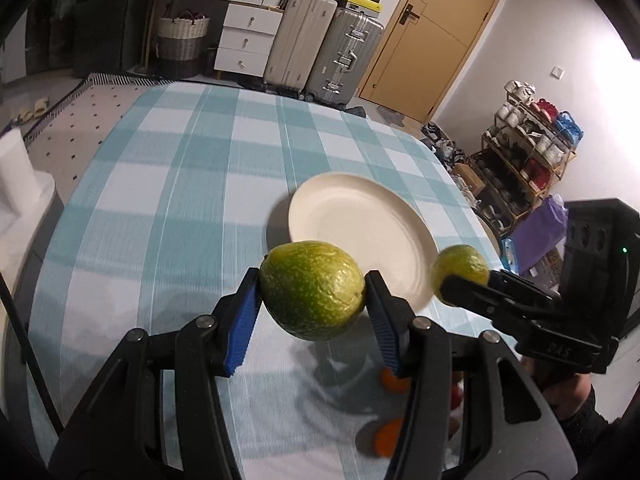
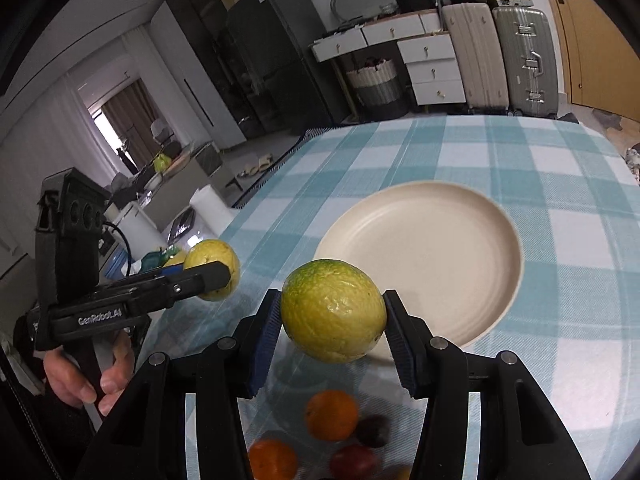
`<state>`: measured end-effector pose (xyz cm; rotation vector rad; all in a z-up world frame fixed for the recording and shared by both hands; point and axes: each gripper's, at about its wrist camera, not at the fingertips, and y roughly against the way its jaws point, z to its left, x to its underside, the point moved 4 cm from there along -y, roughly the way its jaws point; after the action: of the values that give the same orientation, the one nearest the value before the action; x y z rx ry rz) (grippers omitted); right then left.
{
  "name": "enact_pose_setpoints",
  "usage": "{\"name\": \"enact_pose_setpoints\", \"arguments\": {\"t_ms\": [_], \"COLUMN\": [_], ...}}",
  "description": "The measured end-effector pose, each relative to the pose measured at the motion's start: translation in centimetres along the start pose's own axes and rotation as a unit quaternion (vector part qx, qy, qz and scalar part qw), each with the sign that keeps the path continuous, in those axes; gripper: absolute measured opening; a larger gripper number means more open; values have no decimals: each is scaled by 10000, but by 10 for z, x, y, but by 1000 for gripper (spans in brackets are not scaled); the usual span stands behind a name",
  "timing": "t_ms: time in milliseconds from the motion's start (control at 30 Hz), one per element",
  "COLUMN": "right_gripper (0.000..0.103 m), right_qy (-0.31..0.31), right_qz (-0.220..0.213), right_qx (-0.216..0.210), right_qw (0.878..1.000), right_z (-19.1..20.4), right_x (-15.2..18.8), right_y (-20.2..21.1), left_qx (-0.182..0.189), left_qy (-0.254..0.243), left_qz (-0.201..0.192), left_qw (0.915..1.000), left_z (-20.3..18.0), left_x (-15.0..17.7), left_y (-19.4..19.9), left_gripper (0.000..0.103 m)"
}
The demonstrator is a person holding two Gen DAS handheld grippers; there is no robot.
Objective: Organize fruits
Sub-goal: 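Carry both citrus fruits onto the cream plate and open both tools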
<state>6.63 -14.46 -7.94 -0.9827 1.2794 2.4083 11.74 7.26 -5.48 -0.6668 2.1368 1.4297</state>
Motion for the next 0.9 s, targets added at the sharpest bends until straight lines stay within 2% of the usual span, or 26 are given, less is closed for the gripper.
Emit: {"name": "enact_pose_setpoints", "arguments": {"t_ms": [400, 633, 733, 900], "right_gripper": [52, 52, 52, 52], "right_qy": [100, 156, -16, -23], "right_qz": [-350, -362, -333, -271], "right_qx": [190, 383, 357, 606], "right_qw": [9992, 9985, 9988, 9978], "right_z": [-33, -52, -64, -80], "right_x": [-47, -64, -65, -68], "right_y": [10, -8, -20, -42], "left_qx": [212, 318, 431, 505], "left_qy": [-230, -248, -129, -3], "left_qz": [197, 302, 407, 528], "left_qw": [9993, 9987, 9982, 9973], "left_z": [-36, -44, -43, -38], "left_x": [-52, -74, -83, -92], "left_y": [-51, -85, -102, -127], "left_gripper": [49, 49, 49, 49]}}
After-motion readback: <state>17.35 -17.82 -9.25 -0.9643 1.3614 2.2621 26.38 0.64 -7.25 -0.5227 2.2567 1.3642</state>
